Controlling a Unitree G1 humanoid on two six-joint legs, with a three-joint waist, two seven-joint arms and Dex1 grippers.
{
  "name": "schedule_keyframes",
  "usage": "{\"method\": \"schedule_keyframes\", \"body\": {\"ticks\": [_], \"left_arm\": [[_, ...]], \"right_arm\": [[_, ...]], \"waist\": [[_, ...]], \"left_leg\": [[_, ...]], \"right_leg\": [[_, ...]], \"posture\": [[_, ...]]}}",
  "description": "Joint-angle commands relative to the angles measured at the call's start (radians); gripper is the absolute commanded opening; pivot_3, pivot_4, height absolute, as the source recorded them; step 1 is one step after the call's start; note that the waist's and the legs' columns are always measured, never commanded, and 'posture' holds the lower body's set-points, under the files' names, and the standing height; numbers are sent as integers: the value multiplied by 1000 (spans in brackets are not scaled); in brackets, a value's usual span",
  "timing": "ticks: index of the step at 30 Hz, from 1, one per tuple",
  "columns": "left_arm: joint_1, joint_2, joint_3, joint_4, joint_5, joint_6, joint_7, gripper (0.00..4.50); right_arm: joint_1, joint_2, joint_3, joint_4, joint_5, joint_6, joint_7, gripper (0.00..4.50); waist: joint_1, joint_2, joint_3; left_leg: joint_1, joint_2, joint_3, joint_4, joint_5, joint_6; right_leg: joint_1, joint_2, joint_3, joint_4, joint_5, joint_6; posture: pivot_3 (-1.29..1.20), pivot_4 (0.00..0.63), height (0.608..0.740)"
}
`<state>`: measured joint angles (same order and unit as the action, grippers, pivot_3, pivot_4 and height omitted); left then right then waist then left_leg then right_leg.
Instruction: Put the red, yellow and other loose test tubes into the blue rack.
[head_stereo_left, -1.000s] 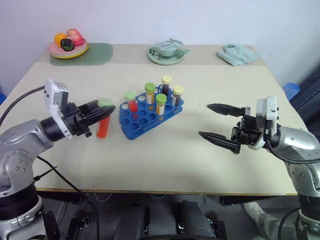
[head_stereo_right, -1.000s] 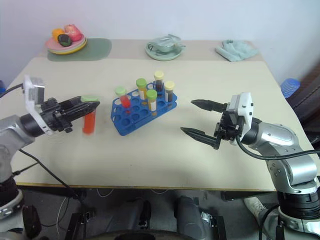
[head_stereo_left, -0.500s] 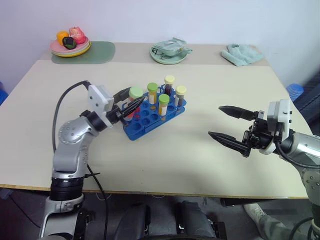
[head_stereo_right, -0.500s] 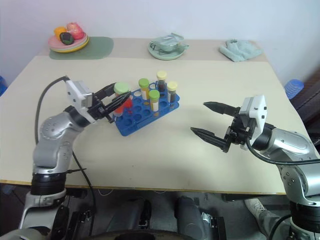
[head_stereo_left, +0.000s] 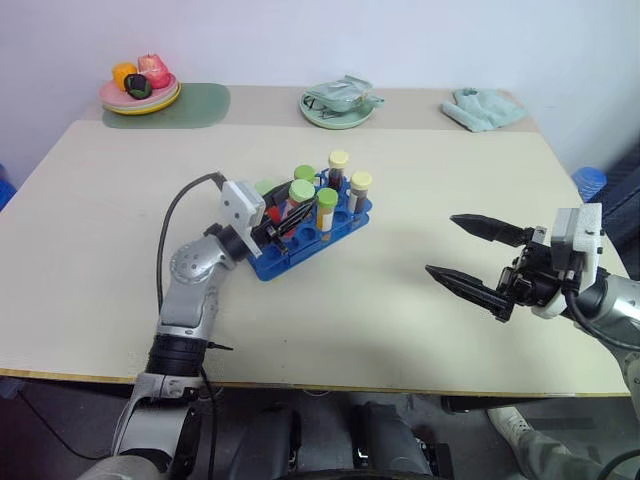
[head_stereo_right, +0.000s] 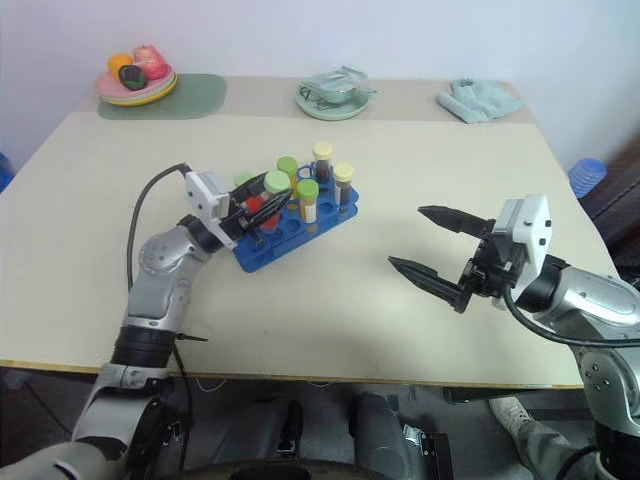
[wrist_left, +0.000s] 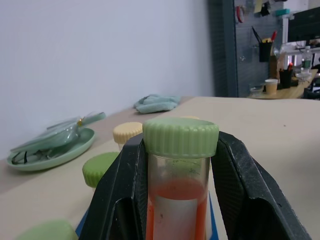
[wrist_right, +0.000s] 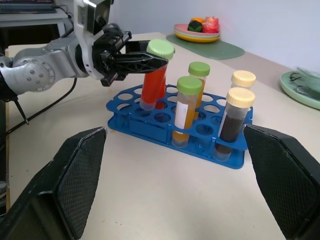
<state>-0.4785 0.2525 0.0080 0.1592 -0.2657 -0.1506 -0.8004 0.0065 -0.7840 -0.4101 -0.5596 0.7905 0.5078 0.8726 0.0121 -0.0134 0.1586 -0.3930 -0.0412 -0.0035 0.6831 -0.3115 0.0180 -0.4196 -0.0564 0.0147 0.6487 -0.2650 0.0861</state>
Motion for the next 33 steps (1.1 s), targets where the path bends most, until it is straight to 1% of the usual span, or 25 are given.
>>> {"method": "schedule_keyframes", "body": {"ticks": [1, 11, 21, 24, 30, 33], "left_arm": [[1, -5, -12, 32, -4, -32, -15, 1206], [38, 8, -27, -14, -70, 4, -87, 1206], [52, 34, -32, -49, -38, 40, -43, 1206], [54, 31, -32, -45, -37, 53, -28, 1206], [40, 11, 0, 16, -105, 121, -26, 1206], [36, 5, 18, 46, -123, 128, -19, 1206]], "right_arm": [[6, -11, -38, -34, 20, -6, -8, 4500], [13, -15, -49, -36, 24, -8, -11, 4500], [1, -11, -38, -24, 20, -14, -9, 4500], [-3, -9, -33, -21, 17, -16, -8, 4500], [-12, -10, -26, -12, 11, -21, -4, 4500], [-17, -10, -26, -9, 9, -21, -2, 4500]], "waist": [[0, 0, 0], [0, 0, 0], [-2, 1, -1], [-2, 1, -1], [-2, 1, -1], [-1, 1, -1]], "left_leg": [[0, 0, 0, 0, 0, 0], [1, 0, 0, 0, 0, 0], [1, 0, 0, 0, 0, 0], [1, 0, 0, 0, 0, 0], [1, 0, 0, 0, 0, 0], [1, 0, 0, 0, 0, 0]], "right_leg": [[0, 0, 0, 0, 0, 0], [1, 0, 0, 0, 0, 0], [1, 0, 0, 0, 0, 0], [1, 0, 0, 0, 0, 0], [1, 0, 0, 0, 0, 0], [1, 0, 0, 0, 0, 0]], "posture": [[0, 150, 740], [0, 150, 740], [0, 150, 740], [0, 150, 740], [0, 150, 740], [0, 150, 740]]}}
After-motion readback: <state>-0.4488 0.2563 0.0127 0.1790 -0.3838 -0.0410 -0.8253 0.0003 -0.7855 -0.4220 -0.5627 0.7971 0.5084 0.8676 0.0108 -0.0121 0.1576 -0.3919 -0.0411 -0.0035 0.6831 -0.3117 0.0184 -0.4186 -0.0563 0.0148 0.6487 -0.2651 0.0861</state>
